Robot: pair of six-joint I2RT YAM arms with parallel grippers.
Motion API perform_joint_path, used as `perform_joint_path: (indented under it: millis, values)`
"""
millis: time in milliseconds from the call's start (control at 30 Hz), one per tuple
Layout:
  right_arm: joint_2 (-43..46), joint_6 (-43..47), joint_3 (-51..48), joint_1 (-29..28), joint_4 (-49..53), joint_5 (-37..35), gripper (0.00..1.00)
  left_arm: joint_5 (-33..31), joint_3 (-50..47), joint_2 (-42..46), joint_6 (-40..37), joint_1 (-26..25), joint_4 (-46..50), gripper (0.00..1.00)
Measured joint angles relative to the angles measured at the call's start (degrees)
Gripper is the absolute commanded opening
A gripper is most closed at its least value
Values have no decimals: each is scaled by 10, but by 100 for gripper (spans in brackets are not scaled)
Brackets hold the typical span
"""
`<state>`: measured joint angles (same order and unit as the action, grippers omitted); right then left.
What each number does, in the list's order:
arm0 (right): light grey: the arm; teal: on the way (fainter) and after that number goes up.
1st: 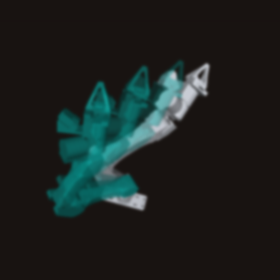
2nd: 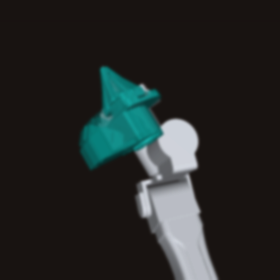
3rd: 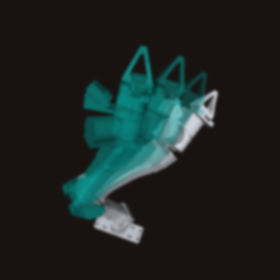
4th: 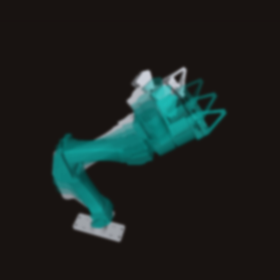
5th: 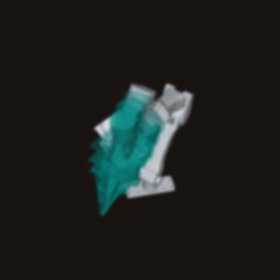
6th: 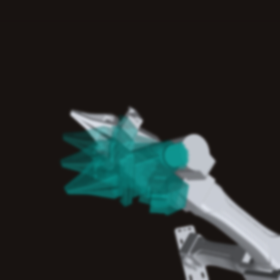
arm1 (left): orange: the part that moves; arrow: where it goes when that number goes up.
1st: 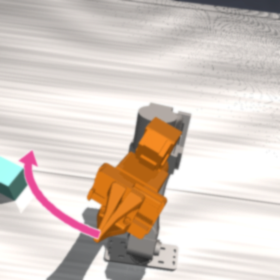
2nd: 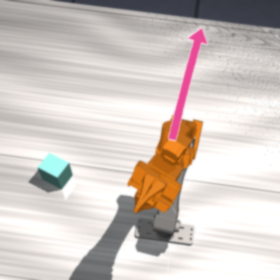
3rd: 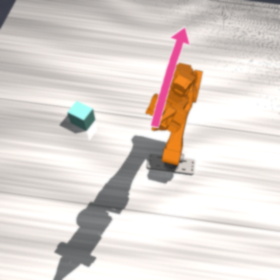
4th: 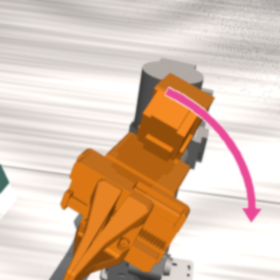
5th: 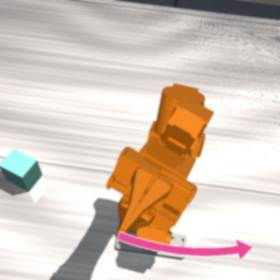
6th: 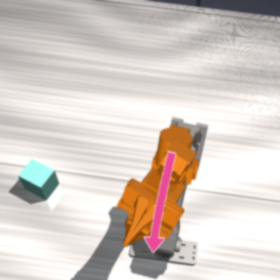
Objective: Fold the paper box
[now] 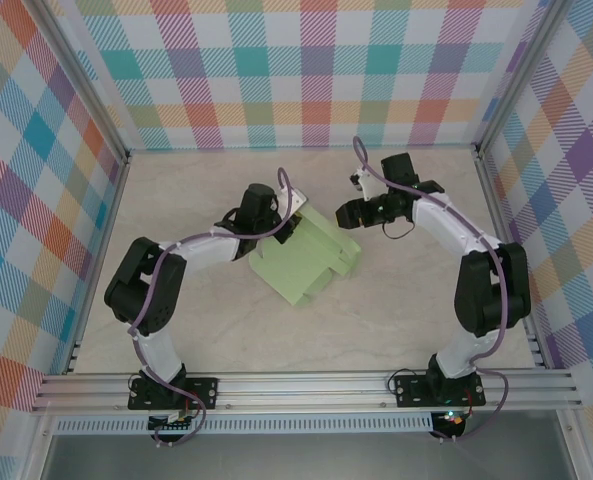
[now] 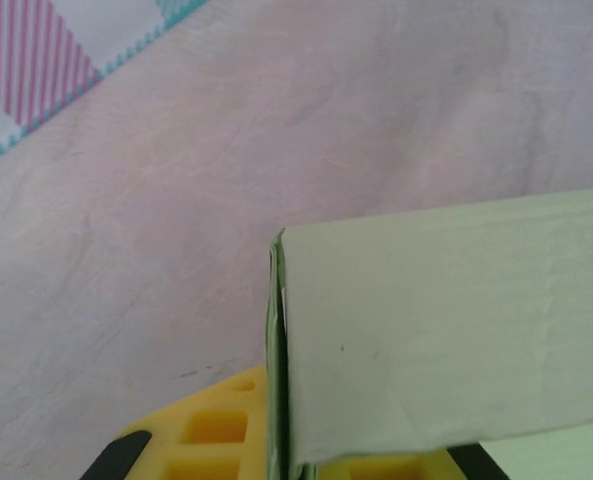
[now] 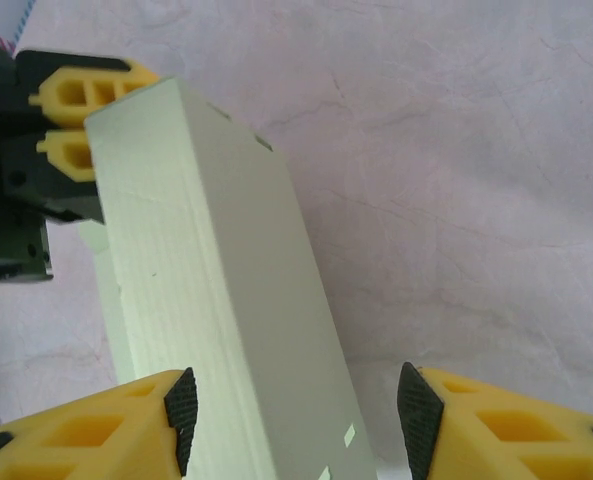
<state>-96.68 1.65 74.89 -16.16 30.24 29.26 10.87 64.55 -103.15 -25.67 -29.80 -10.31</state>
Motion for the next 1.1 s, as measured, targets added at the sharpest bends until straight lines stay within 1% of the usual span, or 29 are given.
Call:
perform_joint_path:
  millis: [67, 167, 367, 433, 533, 633, 933, 1100]
  values:
    - [15, -14, -29, 1, -17, 14, 59, 16, 38, -6, -15, 0, 61, 10]
    - [16, -35, -52, 1, -28, 33, 59, 28, 83, -24, -28, 0, 135, 12]
    - [16, -50, -99, 1, -54, 68, 67, 28, 166, -72, -49, 0, 299, 13]
    - [16, -46, -103, 1, -54, 84, 68, 28, 188, -85, -57, 0, 332, 13]
    - [16, -42, -103, 0, -62, 105, 72, 28, 193, -90, -66, 0, 358, 13]
    - [13, -39, -102, -10, -71, 107, 73, 32, 193, -90, -70, 0, 372, 12]
    - [-28, -38, -96, -43, -97, 96, 73, 43, 193, -100, -69, 0, 375, 12]
    - [-38, -38, -96, -56, -101, 89, 71, 48, 193, -101, -63, 0, 369, 12]
